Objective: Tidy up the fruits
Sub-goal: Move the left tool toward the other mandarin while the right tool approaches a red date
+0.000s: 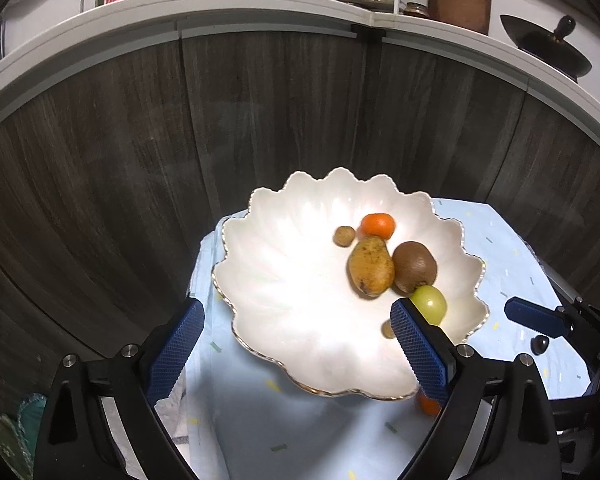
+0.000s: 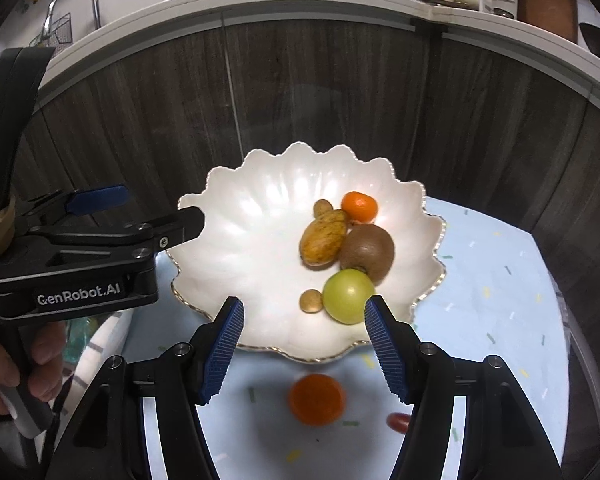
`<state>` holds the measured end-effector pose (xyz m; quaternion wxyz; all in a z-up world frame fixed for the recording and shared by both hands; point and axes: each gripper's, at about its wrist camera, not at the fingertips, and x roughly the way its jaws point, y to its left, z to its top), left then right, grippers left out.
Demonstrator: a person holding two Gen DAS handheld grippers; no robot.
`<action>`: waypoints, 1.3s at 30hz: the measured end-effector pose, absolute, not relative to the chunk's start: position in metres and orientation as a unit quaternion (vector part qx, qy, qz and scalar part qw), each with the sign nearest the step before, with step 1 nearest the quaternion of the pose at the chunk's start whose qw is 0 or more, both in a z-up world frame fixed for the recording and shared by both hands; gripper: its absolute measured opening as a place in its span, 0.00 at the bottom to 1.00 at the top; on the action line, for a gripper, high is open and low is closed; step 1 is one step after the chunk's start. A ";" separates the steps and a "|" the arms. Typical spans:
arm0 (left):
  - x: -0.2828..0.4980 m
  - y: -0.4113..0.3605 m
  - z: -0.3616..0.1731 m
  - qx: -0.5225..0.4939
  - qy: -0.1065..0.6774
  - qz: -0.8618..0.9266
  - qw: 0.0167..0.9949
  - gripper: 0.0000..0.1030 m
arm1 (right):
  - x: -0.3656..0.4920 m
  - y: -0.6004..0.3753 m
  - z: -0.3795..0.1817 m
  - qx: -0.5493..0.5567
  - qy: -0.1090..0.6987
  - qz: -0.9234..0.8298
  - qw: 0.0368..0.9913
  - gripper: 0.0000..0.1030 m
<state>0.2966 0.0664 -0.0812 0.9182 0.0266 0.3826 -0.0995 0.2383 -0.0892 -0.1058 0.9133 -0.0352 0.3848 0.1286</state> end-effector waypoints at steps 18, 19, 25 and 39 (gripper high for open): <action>0.262 0.034 -0.076 0.036 0.382 -0.111 0.917 0.93 | 0.211 -0.130 -0.097 -0.017 0.375 0.102 0.921 0.62; 0.261 0.033 -0.075 0.035 0.382 -0.110 0.917 0.93 | 0.210 -0.132 -0.096 -0.016 0.375 0.101 0.921 0.62; 0.247 0.022 -0.076 0.031 0.382 -0.105 0.918 0.93 | 0.203 -0.143 -0.095 -0.014 0.372 0.098 0.923 0.62; 0.224 -0.001 -0.083 0.047 0.388 -0.133 0.911 0.93 | 0.183 -0.168 -0.101 -0.009 0.375 0.088 0.923 0.62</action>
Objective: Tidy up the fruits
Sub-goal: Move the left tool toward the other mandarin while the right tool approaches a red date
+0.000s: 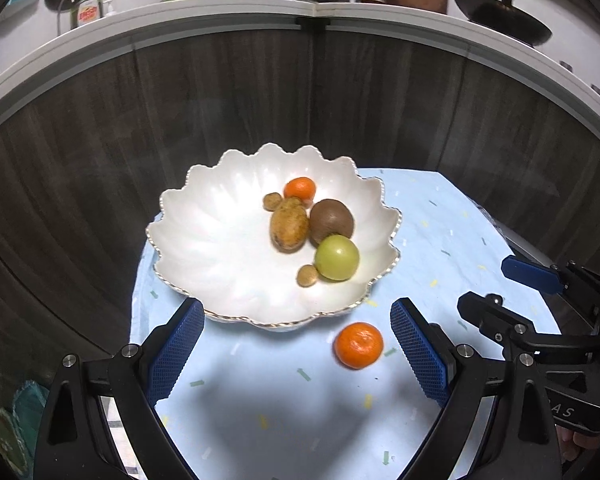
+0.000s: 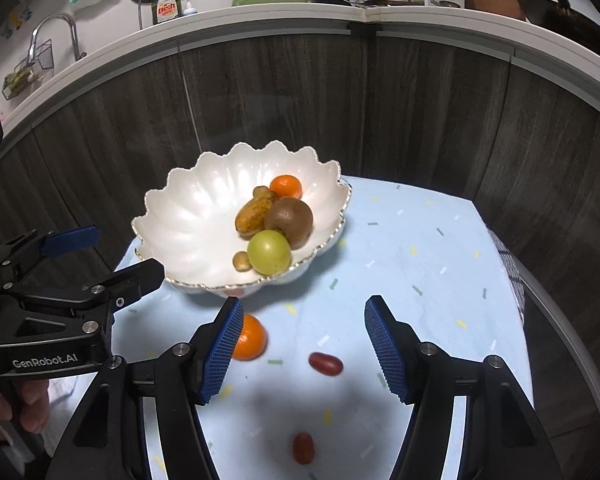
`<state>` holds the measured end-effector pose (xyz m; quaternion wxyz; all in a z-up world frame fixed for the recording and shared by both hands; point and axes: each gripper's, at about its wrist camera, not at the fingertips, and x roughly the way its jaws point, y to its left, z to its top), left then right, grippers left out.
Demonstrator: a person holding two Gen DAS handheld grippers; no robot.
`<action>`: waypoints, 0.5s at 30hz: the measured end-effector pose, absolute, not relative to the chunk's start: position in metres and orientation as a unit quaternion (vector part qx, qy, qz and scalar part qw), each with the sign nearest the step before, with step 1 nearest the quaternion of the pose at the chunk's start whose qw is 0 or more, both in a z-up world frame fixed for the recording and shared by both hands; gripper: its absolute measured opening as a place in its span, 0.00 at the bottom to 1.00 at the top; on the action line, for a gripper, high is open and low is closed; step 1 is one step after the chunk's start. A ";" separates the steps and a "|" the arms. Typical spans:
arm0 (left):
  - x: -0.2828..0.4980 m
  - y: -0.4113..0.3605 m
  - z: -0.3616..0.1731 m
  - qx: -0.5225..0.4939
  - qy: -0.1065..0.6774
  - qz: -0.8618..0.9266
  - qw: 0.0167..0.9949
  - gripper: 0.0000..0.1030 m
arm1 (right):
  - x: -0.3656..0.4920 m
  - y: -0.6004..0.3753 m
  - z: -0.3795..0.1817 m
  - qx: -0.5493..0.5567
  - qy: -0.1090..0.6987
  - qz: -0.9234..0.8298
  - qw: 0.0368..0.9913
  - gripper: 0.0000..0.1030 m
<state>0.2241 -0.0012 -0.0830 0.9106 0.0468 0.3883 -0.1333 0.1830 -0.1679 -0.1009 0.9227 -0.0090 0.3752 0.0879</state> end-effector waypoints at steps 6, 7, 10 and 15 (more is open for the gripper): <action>0.215 -0.013 -0.086 0.060 0.390 -0.152 0.906 0.93 | 0.173 -0.177 -0.109 -0.007 0.383 0.085 0.920 0.62; 0.213 -0.015 -0.087 0.063 0.391 -0.155 0.905 0.93 | 0.171 -0.179 -0.111 -0.007 0.384 0.084 0.919 0.62; 0.209 -0.021 -0.092 0.070 0.395 -0.165 0.901 0.93 | 0.166 -0.184 -0.117 -0.002 0.390 0.080 0.917 0.62; 0.204 -0.028 -0.101 0.080 0.403 -0.181 0.893 0.92 | 0.155 -0.191 -0.127 0.004 0.399 0.072 0.914 0.62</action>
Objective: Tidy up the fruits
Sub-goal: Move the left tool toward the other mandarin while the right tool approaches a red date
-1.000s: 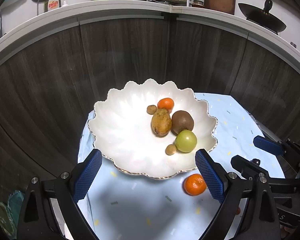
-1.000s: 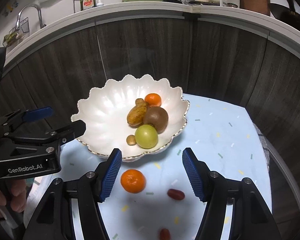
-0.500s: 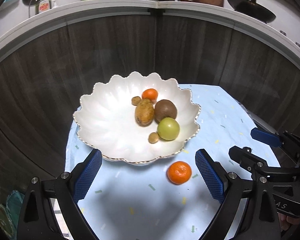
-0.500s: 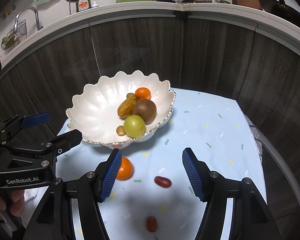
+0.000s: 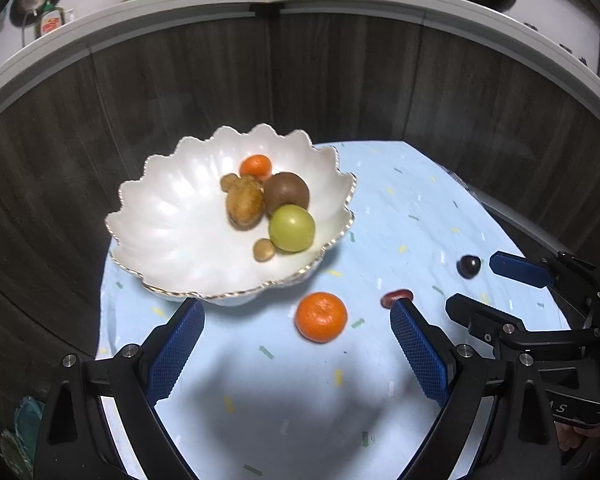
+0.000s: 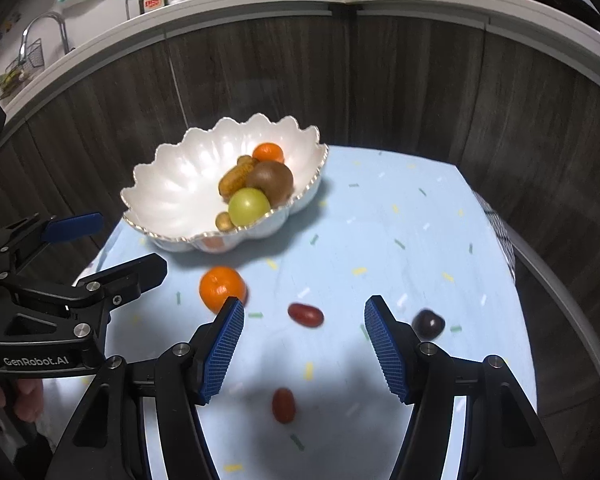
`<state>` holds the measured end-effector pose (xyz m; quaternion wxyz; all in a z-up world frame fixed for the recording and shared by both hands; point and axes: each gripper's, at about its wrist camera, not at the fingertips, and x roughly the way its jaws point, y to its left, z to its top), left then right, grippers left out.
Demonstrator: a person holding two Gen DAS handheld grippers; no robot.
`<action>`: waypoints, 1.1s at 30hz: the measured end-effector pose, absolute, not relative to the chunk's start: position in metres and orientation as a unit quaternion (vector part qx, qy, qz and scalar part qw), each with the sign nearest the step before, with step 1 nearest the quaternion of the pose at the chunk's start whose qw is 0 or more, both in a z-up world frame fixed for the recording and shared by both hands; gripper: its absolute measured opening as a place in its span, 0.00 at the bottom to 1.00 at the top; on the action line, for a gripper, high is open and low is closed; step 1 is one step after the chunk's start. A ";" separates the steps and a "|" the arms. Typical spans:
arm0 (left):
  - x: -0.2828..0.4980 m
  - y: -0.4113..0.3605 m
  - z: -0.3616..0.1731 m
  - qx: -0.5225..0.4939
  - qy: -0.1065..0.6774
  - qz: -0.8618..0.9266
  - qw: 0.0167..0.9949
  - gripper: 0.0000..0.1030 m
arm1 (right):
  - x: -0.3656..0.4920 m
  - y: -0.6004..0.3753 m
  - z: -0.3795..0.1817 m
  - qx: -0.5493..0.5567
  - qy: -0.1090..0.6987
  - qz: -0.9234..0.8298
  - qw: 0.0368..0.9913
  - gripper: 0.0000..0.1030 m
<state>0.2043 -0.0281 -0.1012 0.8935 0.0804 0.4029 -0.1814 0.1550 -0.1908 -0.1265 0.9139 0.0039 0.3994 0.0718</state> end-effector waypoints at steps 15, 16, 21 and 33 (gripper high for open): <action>0.205 -0.042 -0.123 0.093 0.418 -0.201 0.881 0.90 | 0.151 -0.201 -0.149 0.009 0.418 0.056 0.907 0.62; 0.206 -0.042 -0.125 0.094 0.419 -0.202 0.880 0.89 | 0.151 -0.201 -0.150 0.008 0.419 0.055 0.906 0.62; 0.211 -0.045 -0.137 0.099 0.429 -0.204 0.874 0.80 | 0.157 -0.200 -0.156 0.000 0.422 0.060 0.905 0.62; 0.228 -0.048 -0.164 0.094 0.455 -0.203 0.862 0.73 | 0.178 -0.198 -0.173 -0.021 0.432 0.073 0.899 0.62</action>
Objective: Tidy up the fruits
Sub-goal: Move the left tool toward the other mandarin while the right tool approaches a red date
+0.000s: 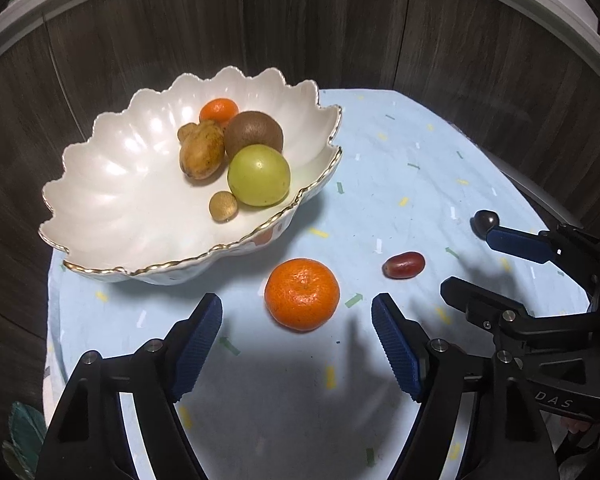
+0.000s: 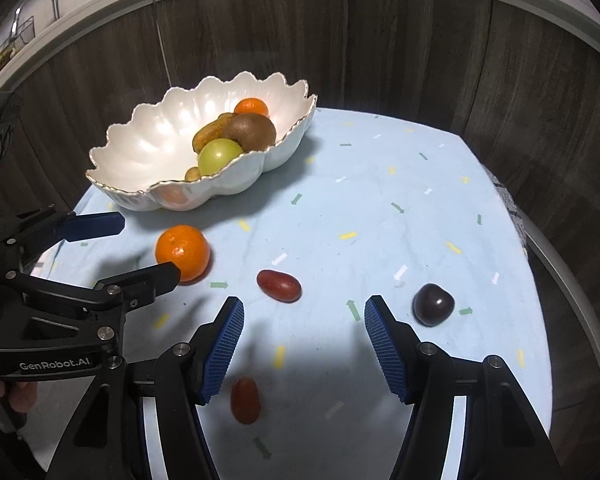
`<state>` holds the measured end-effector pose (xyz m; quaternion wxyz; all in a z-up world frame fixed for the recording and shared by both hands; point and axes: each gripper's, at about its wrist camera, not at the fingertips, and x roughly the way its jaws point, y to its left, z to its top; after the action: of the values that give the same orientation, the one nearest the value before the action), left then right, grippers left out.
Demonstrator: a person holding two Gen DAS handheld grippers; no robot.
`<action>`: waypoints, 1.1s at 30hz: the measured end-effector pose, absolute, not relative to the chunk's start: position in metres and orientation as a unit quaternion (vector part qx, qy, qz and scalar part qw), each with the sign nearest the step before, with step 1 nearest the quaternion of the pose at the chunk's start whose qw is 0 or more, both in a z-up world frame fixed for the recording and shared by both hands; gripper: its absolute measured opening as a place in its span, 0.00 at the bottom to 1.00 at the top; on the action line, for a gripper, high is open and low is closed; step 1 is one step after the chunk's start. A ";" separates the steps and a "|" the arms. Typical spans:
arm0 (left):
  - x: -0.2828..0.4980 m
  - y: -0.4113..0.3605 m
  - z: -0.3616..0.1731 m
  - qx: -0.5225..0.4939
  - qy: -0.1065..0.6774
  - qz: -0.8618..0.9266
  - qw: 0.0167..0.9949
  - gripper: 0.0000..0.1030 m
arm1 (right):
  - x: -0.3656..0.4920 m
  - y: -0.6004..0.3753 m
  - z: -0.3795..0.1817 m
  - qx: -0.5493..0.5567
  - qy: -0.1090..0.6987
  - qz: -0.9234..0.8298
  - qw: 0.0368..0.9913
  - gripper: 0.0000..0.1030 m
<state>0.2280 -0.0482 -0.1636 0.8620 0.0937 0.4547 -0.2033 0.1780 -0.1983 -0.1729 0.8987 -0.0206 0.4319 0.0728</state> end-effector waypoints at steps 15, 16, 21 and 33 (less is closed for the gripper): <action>0.247 -0.053 -0.188 0.093 0.474 -0.197 0.853 0.64 | 0.208 -0.197 -0.200 -0.039 0.450 0.110 0.885 0.62; 0.248 -0.052 -0.189 0.090 0.475 -0.198 0.853 0.64 | 0.209 -0.197 -0.201 -0.042 0.450 0.111 0.885 0.61; 0.252 -0.053 -0.193 0.082 0.477 -0.201 0.852 0.62 | 0.215 -0.197 -0.206 -0.035 0.455 0.122 0.882 0.55; 0.252 -0.053 -0.196 0.071 0.478 -0.217 0.848 0.48 | 0.216 -0.187 -0.209 -0.045 0.444 0.153 0.882 0.36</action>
<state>0.2521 -0.0535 -0.1964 0.8484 0.0711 0.4776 -0.2168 0.2156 -0.1872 -0.2093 0.8815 -0.0449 0.4443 0.1530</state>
